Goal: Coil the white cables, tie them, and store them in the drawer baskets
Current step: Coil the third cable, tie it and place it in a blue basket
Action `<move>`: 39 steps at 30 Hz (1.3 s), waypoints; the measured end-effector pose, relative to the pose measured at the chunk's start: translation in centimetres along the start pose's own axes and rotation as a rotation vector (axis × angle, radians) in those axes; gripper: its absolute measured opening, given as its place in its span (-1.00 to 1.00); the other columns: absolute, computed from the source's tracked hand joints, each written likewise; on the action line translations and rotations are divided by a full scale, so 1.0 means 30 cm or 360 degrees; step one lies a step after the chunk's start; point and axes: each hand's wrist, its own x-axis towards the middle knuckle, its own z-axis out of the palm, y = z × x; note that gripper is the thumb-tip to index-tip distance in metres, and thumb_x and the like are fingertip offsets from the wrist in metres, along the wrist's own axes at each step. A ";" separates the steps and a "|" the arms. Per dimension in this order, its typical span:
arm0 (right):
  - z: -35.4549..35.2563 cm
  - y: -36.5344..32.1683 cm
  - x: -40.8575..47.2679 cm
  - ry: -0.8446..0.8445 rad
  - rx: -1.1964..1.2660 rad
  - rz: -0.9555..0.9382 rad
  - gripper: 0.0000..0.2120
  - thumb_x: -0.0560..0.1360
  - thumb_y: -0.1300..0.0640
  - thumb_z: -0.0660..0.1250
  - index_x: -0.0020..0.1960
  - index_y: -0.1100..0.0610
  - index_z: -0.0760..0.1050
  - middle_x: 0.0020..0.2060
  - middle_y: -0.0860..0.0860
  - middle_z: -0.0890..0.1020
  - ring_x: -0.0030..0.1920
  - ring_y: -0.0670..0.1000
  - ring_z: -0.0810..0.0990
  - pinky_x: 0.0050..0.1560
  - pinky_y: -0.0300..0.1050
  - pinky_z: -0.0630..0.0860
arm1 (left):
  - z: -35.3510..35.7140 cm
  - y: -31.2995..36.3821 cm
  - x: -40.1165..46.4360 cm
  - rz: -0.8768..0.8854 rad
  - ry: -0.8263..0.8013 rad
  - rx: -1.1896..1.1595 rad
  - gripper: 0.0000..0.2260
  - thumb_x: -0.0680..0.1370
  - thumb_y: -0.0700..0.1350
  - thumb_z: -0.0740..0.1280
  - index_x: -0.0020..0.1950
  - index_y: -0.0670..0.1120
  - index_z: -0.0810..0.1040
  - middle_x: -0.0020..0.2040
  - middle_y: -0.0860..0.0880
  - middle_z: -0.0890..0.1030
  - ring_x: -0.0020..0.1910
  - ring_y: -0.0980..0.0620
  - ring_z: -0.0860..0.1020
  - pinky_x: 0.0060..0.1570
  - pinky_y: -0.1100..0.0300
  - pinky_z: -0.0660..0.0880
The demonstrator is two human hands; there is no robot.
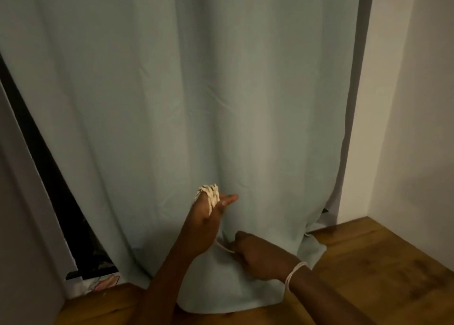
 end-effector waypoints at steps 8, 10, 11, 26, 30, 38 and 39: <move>-0.349 -0.064 -0.041 0.0285 0.0654 -0.0295 -0.90 0.46 0.19 0.50 -0.04 0.19 0.70 -0.12 0.03 0.73 -0.15 -0.12 0.67 -0.08 -0.27 0.54 | -0.004 0.016 -0.104 -0.0644 -0.0584 -0.0447 -0.53 0.63 0.17 0.10 -0.19 -0.11 0.62 -0.43 0.00 0.57 -0.48 0.13 0.52 -0.37 0.25 0.46; -0.326 -0.039 -0.022 0.0539 0.0889 -0.0277 -0.90 0.47 0.21 0.49 -0.05 0.23 0.69 -0.09 0.06 0.71 -0.09 -0.06 0.67 -0.07 -0.07 0.59 | 0.021 0.047 -0.101 -0.0850 -0.0528 -0.0918 -0.40 0.61 0.20 -0.01 -0.20 -0.24 0.59 -0.54 -0.06 0.47 -0.62 0.09 0.34 -0.51 0.29 0.26; -0.293 -0.033 -0.011 0.0687 0.0957 -0.0285 -0.90 0.49 0.22 0.45 -0.04 0.24 0.69 -0.03 0.08 0.69 -0.01 -0.01 0.67 0.00 0.04 0.61 | 0.034 0.059 -0.095 -0.0946 -0.0492 -0.1097 -0.40 0.59 0.21 0.00 -0.23 -0.24 0.58 -0.58 -0.06 0.40 -0.64 0.10 0.27 -0.49 0.27 0.14; -0.092 -0.066 0.039 0.1789 0.1295 0.0194 -0.59 0.66 0.14 0.16 -0.28 0.28 0.53 -0.50 0.03 0.53 -0.47 -0.12 0.52 -0.42 -0.28 0.42 | 0.227 0.113 -0.041 -0.0632 0.0518 -0.0100 -0.58 0.65 -0.04 0.18 -0.31 -0.17 0.61 -0.44 -0.12 0.60 -0.48 -0.01 0.58 -0.45 0.17 0.50; -0.072 -0.060 0.050 0.2019 0.1276 0.0364 -0.61 0.65 0.22 0.19 -0.34 0.25 0.51 -0.51 0.05 0.51 -0.49 -0.13 0.48 -0.44 -0.21 0.37 | 0.299 0.148 -0.037 -0.1073 0.0599 -0.0582 -0.66 0.66 -0.05 0.16 -0.08 -0.22 0.62 -0.22 -0.16 0.66 -0.34 0.06 0.64 -0.42 0.28 0.54; -0.072 -0.024 0.059 0.2129 0.1147 0.0598 -0.61 0.59 0.08 0.24 -0.38 0.19 0.44 -0.51 0.03 0.46 -0.47 -0.11 0.42 -0.42 -0.14 0.32 | 0.338 0.159 0.010 -0.1344 0.0505 -0.0986 -0.67 0.64 -0.04 0.17 -0.09 -0.20 0.63 -0.23 -0.13 0.69 -0.27 -0.04 0.67 -0.29 0.19 0.59; -0.074 -0.008 0.046 0.2137 0.1131 0.0593 -0.61 0.55 0.04 0.23 -0.39 0.21 0.42 -0.52 0.06 0.45 -0.47 -0.09 0.41 -0.44 -0.13 0.30 | 0.354 0.145 0.000 -0.1293 0.0446 -0.0938 -0.68 0.64 -0.05 0.17 -0.11 -0.18 0.63 -0.23 -0.12 0.69 -0.25 -0.03 0.68 -0.28 0.18 0.59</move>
